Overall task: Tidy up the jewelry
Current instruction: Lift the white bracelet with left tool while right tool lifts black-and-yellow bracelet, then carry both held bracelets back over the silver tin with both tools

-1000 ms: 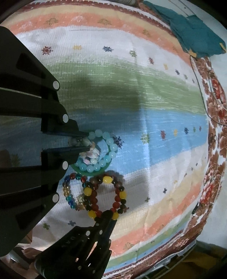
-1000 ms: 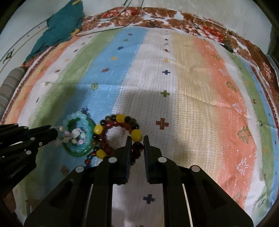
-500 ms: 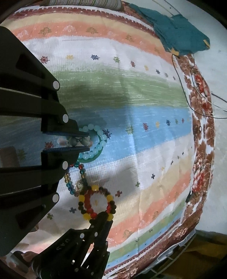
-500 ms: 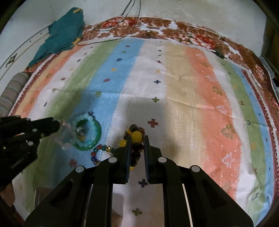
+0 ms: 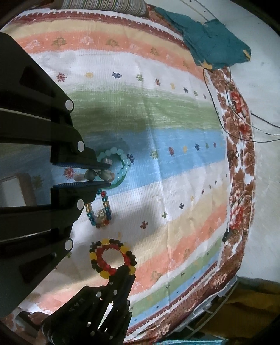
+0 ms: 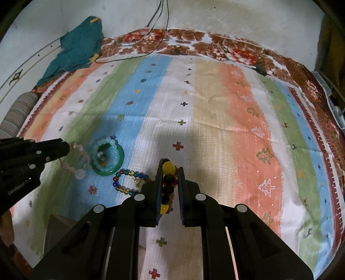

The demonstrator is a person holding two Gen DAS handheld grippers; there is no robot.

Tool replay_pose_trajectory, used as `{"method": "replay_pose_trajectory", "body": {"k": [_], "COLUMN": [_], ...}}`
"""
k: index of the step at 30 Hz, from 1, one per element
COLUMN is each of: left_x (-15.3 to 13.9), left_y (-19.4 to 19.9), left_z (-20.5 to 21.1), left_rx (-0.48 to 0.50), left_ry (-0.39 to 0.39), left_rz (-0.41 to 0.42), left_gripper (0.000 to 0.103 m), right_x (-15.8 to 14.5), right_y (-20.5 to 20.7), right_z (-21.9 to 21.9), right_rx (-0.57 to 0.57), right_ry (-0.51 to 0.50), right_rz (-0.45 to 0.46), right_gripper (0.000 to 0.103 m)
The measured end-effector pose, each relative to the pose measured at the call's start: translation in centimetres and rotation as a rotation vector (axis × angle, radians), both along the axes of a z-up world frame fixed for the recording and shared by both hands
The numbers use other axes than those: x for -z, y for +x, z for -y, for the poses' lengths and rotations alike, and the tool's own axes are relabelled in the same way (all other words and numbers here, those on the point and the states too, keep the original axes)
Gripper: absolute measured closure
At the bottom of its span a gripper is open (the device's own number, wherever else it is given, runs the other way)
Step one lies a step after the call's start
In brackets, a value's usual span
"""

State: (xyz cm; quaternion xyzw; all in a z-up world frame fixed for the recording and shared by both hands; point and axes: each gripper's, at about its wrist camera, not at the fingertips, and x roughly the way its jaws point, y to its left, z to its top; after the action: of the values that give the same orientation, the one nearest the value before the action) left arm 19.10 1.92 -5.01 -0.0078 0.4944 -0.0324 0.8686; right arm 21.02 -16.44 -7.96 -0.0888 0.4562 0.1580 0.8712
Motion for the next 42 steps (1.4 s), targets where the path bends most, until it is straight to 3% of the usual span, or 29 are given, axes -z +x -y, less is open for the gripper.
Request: {"method": "replay_pose_trajectory", "body": {"k": [12,15,19,26,42], "left_x": [0.5,0.7,0.7,0.9,1.8], "left_y": [-0.2,-0.1,-0.1,-0.1,0.5], "left_z": [0.6,0.6,0.6,0.6,0.6], "left_rx": [0.011,0.011,0.011,0.016,0.024], "left_ry": [0.009,0.009,0.012,0.016,0.036], "left_rz": [-0.012,-0.018,-0.022,-0.026,-0.051], "left_gripper": [0.093,0.093,0.093,0.093,0.093], "right_x": [0.9,0.8,1.0,2.2,6.1], "right_y": [0.9,1.0,1.2,1.4,2.3], "right_z": [0.9,1.1,1.3,1.5,1.1], "right_rx": [0.04,0.043,0.046,0.05,0.049], "right_ry": [0.009,0.002,0.003,-0.022,-0.069], "right_rz": [-0.043,-0.046,-0.058,-0.098,-0.179], "right_gripper": [0.089,0.078,0.076,0.06,0.06]}}
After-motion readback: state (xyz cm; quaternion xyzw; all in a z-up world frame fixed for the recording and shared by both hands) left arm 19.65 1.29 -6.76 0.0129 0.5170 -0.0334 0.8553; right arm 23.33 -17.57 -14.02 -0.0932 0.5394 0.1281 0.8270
